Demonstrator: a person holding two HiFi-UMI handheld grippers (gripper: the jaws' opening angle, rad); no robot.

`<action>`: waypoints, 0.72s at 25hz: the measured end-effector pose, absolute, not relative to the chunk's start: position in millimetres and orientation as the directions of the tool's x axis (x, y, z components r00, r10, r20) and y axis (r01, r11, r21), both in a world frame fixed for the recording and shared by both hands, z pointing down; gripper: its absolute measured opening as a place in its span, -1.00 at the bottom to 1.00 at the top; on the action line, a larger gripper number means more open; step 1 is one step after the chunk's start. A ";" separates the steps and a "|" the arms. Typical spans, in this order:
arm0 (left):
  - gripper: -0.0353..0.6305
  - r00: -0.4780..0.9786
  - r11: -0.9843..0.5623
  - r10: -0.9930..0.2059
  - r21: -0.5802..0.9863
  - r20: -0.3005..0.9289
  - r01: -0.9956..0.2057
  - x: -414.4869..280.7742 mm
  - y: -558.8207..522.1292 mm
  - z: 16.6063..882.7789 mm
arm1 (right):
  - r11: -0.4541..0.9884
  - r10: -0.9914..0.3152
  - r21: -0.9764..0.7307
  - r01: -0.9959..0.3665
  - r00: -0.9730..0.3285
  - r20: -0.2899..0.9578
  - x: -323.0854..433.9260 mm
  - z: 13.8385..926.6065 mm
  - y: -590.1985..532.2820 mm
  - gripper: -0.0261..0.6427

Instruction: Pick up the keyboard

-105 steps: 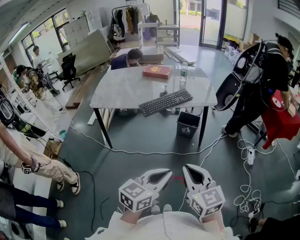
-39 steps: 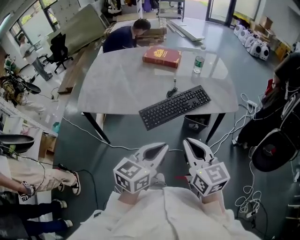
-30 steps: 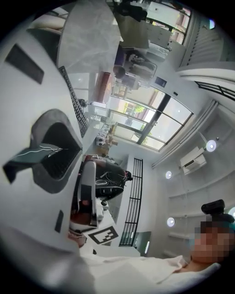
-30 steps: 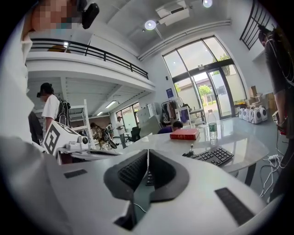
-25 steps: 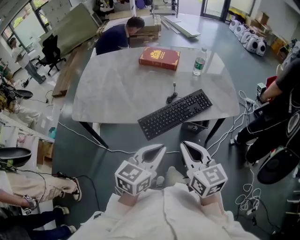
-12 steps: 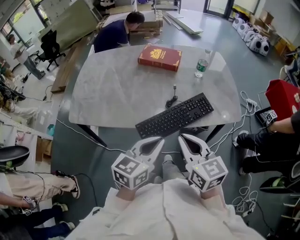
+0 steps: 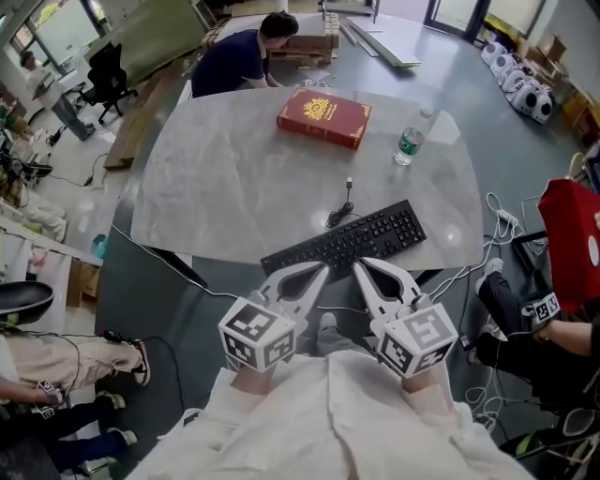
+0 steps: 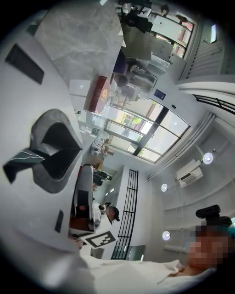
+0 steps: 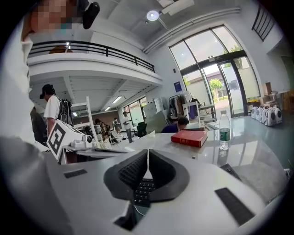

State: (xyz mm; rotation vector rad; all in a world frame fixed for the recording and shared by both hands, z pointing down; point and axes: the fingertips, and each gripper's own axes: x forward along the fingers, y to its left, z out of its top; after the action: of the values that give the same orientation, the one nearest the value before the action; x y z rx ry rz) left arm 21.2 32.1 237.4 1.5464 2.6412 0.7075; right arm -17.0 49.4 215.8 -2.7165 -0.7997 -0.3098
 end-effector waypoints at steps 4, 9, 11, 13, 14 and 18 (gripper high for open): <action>-0.85 -0.515 0.419 0.829 0.370 0.217 0.829 12.6 56.8 240.9 | -0.809 0.488 -0.212 0.549 0.827 0.280 -24.6 220.1 73.1 -0.82; -0.85 -0.501 0.406 0.836 0.363 0.224 0.839 5.2 77.2 247.4 | -0.813 0.487 -0.209 0.544 0.831 0.270 -35.1 224.0 98.4 -0.82; -0.85 -0.489 0.389 0.842 0.371 0.229 0.843 5.0 81.2 251.1 | -0.813 0.486 -0.205 0.545 0.829 0.276 -39.2 226.5 103.1 -0.82; -0.85 -0.477 0.371 0.848 0.384 0.231 0.845 7.4 85.8 253.7 | -0.808 0.489 -0.212 0.549 0.827 0.279 -41.9 229.4 108.0 -0.82; -0.85 -0.474 0.366 0.850 0.389 0.231 0.846 8.8 88.1 254.2 | -0.808 0.488 -0.216 0.549 0.828 0.277 -42.0 230.4 110.1 -0.82; -0.85 -0.464 0.356 0.854 0.388 0.234 0.850 12.5 91.6 254.3 | -0.818 0.470 -0.219 0.532 0.838 0.278 -37.3 231.6 111.4 -0.82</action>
State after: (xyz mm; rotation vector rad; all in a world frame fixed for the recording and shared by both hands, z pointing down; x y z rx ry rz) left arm 12.5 91.6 254.3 1.6216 2.5793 0.7304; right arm -37.3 111.4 231.6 -2.7298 -0.7616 -0.3062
